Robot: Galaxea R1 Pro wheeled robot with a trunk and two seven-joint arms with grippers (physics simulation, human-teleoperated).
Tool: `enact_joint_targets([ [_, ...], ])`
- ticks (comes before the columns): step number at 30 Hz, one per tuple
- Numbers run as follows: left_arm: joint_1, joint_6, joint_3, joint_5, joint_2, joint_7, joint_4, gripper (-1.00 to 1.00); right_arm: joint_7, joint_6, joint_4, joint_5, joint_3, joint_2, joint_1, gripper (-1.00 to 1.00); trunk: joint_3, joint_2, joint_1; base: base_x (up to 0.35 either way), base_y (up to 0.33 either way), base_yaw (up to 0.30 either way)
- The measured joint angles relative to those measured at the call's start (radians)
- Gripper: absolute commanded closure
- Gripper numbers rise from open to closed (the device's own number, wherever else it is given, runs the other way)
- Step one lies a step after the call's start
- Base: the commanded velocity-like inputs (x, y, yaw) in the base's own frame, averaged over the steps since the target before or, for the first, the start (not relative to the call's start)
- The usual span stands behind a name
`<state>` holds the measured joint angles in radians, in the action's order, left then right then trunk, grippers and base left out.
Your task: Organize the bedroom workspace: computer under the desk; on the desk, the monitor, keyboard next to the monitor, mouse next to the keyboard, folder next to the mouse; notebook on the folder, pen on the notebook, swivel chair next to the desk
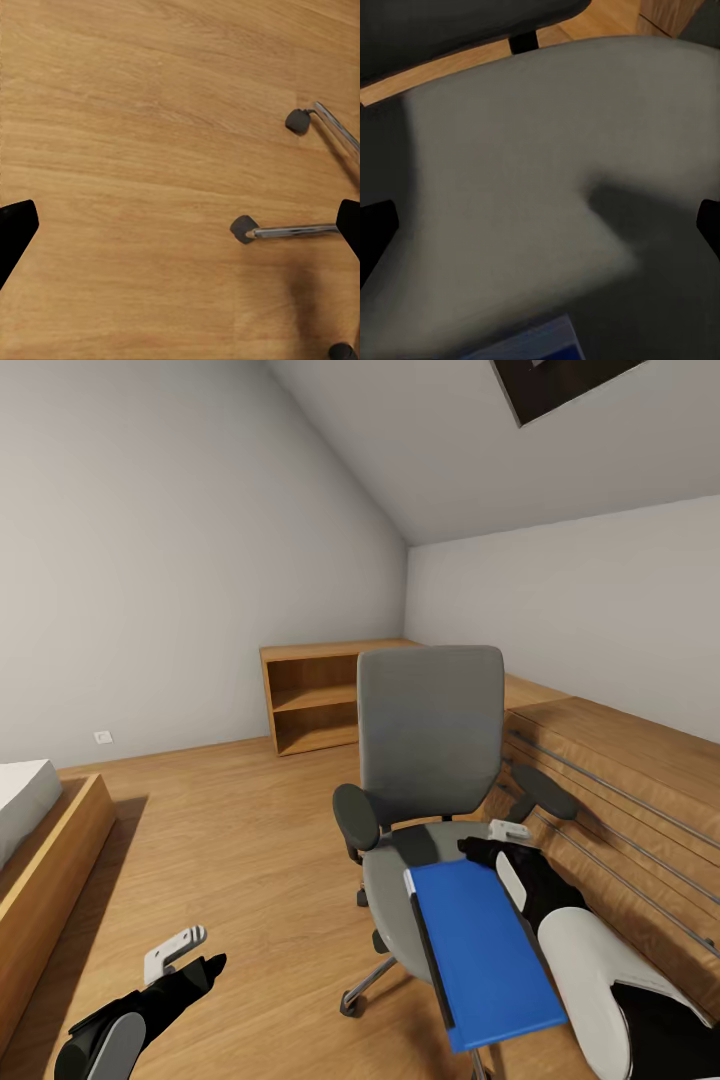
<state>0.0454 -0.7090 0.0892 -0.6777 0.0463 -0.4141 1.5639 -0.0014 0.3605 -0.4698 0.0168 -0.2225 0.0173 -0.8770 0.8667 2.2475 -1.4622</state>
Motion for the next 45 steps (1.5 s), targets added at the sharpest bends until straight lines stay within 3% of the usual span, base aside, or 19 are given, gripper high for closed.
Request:
enact_joint_targets([
  [32, 0.000, 0.000, 0.001, 0.000, 0.001, -0.001, -0.001, -1.00, 0.000, 0.091, -0.053, -0.001, 0.000, -0.006, 0.002, -1.00, 0.000, 0.000, 0.000, 0.000, 0.000, 0.000],
  [41, 0.000, 0.000, 0.001, 0.000, 0.001, -0.001, -0.001, -1.00, 0.000, 0.165, -0.144, -0.003, -0.001, -0.009, 0.014, -1.00, 0.000, 0.000, 0.000, 0.000, 0.000, 0.000],
  [45, 0.000, 0.000, 0.001, 0.000, 0.001, -0.002, -0.002, -1.00, 0.000, 0.224, -0.236, -0.003, 0.001, -0.031, 0.044, -1.00, 0.000, 0.000, 0.000, 0.000, 0.000, 0.000],
])
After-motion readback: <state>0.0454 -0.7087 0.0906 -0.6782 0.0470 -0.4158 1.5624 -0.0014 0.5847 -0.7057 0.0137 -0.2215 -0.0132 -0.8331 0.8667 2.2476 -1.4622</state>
